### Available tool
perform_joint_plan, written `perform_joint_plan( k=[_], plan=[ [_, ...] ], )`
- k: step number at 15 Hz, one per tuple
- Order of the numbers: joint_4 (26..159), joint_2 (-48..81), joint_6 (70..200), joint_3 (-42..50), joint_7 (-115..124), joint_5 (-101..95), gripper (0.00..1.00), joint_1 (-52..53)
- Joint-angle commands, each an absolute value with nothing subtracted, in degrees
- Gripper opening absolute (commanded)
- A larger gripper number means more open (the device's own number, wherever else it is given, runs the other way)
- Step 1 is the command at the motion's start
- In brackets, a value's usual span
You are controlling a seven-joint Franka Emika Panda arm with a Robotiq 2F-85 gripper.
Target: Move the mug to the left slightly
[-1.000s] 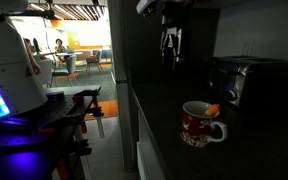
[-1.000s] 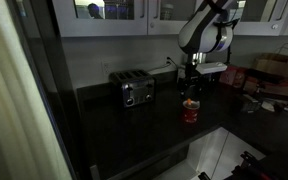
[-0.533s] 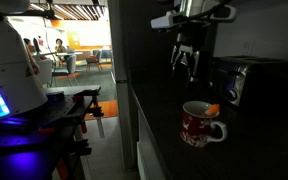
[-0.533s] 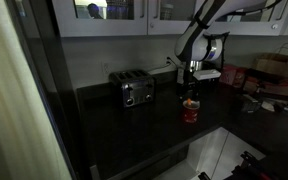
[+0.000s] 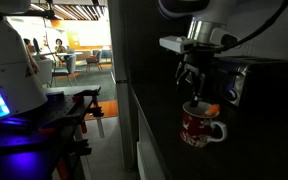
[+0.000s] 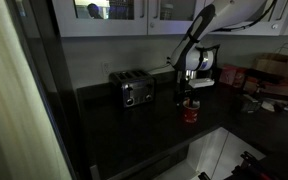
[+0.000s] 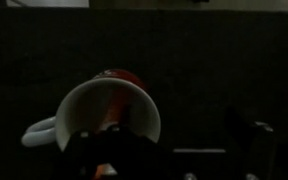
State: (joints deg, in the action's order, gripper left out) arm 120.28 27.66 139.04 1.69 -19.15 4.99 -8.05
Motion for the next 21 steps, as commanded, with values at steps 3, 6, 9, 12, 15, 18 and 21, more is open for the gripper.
perform_joint_plan(
  k=[3, 6, 9, 12, 15, 18, 21],
  plan=[
    [115.1, 32.1, 136.3, 0.9, -19.1, 4.3, 0.94, -9.5],
    [113.5, 33.4, 135.6, 1.0, -19.2, 3.6, 0.67, -9.9],
    [112.8, 33.9, 135.3, 0.9, -19.2, 3.4, 0.48, -9.9],
    [112.7, 33.8, 135.3, 1.1, -18.6, 3.0, 0.26, -9.6],
    [112.7, 33.5, 135.3, 1.3, -17.9, 2.4, 0.04, -9.3],
    [112.7, 33.2, 135.3, 1.5, -16.7, 1.8, 0.02, -8.9],
    [113.3, 32.4, 135.7, 1.9, -14.1, 0.6, 0.03, -7.1]
  ],
)
